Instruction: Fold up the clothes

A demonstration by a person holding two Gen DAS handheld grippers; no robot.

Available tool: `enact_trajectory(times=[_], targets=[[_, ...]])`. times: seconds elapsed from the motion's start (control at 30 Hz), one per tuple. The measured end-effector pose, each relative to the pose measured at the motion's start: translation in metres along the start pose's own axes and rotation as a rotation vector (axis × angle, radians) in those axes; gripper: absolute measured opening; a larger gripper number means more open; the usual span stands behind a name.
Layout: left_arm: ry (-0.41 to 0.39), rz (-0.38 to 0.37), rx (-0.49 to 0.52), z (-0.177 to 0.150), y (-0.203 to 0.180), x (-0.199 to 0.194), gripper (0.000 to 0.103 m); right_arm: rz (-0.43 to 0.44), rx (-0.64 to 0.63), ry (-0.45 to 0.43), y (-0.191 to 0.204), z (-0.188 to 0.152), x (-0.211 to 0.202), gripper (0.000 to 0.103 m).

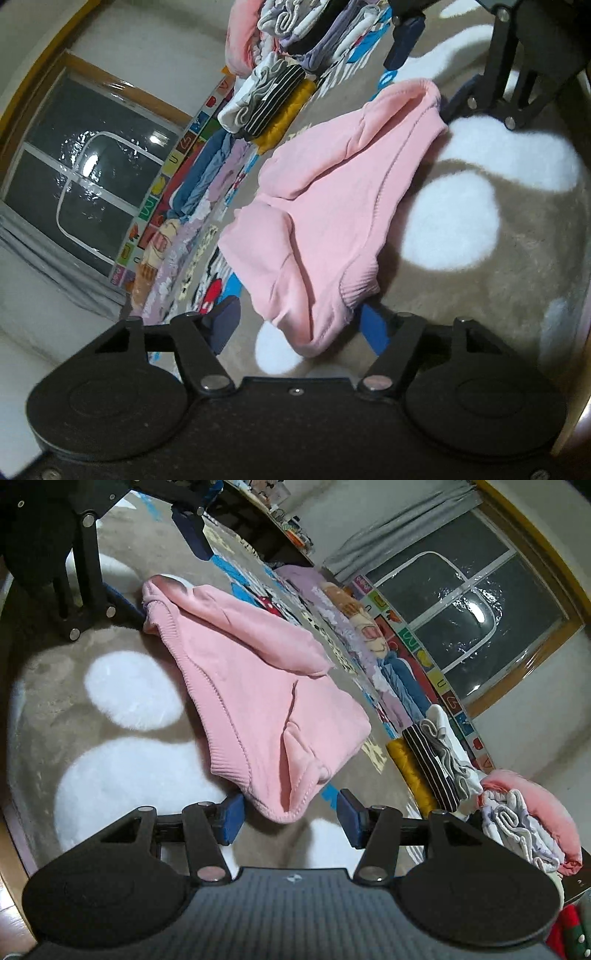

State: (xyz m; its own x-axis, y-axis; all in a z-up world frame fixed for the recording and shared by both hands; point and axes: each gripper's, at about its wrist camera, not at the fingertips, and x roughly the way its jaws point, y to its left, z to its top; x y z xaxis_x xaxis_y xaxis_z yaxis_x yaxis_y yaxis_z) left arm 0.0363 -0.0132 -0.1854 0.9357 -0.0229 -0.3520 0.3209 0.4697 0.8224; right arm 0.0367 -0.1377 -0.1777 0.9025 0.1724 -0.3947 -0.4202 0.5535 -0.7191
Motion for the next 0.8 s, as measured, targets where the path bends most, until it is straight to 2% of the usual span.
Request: enact_trajectory(times=[0.17,0.23,0.27,0.3,0.33,0.37,0.43,0.53,0.67,0.8], targets=[[0.023,0.021,-0.013,0.0,0.0,0.0,0.069,0.002,0.026,-0.01,-0.003,-0.003,0.0,0.052],[0.032,0.014,-0.022,0.001,-0.002,0.0,0.055,0.025,0.061,-0.01,-0.006,-0.003,0.002,0.043],[0.039,0.01,-0.028,0.002,-0.003,0.001,0.048,0.044,0.072,-0.008,-0.007,-0.002,0.003,0.029],[0.047,0.006,-0.027,0.003,-0.006,0.002,0.03,0.059,0.08,-0.008,-0.007,-0.001,0.003,0.026],[0.054,0.01,-0.023,0.003,-0.009,0.005,0.022,0.069,0.085,-0.009,-0.006,0.0,0.004,0.023],[0.06,0.017,-0.018,0.003,-0.012,0.008,0.021,0.082,0.097,-0.01,-0.006,0.001,0.005,0.018],[0.071,0.043,-0.023,0.003,-0.012,0.011,0.013,0.099,0.123,-0.012,-0.009,0.002,0.007,0.016],[0.059,0.061,-0.02,0.003,-0.011,0.007,0.009,0.112,0.15,-0.018,-0.011,0.002,0.003,0.015],[0.031,0.074,0.003,0.005,-0.009,-0.011,0.008,0.114,0.168,-0.036,-0.014,0.004,-0.008,0.014],[0.008,0.077,-0.022,0.009,0.002,-0.031,0.008,0.114,0.18,-0.06,-0.019,0.004,-0.026,0.013]])
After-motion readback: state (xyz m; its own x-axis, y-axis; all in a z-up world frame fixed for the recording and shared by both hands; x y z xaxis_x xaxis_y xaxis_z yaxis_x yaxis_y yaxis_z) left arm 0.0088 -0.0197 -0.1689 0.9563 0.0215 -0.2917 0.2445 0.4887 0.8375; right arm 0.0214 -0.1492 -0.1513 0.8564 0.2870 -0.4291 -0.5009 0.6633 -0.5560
